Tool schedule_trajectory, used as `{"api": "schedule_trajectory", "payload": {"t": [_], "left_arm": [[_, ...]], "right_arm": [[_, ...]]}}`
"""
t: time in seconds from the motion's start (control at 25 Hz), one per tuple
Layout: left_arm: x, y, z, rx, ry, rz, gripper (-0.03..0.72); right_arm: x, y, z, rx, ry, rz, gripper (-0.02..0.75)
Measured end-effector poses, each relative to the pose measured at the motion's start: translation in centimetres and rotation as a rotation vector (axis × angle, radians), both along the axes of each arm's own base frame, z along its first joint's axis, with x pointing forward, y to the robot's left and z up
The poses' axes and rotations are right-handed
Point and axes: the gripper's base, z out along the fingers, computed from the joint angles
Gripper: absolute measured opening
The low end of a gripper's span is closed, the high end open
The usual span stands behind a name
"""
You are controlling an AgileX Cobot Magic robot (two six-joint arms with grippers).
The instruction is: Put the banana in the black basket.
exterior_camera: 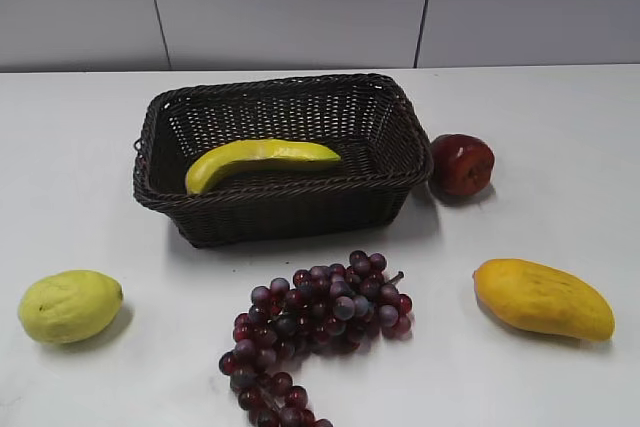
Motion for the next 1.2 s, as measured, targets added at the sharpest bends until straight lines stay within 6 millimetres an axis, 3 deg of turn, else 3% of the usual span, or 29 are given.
{"api": "schedule_trajectory", "payload": {"t": [0.36, 0.68, 1.0, 1.2], "left_arm": [[0.2, -0.1, -0.2, -0.007, -0.008, -0.003, 0.557], [0.1, -0.1, -0.1, -0.017, -0.016, -0.008, 0.512], [-1.9, -0.2, -0.2, -0.014, -0.141, -0.01, 0.487], [-2.1, -0.2, -0.3, -0.016, -0.153, -0.011, 0.475]], "right_arm": [[0.0, 0.0, 0.0, 0.0, 0.0, 0.0, 0.583], [0.0, 0.0, 0.0, 0.0, 0.0, 0.0, 0.583], [0.0, 0.0, 0.0, 0.0, 0.0, 0.0, 0.583], [0.0, 0.0, 0.0, 0.0, 0.0, 0.0, 0.583]]}}
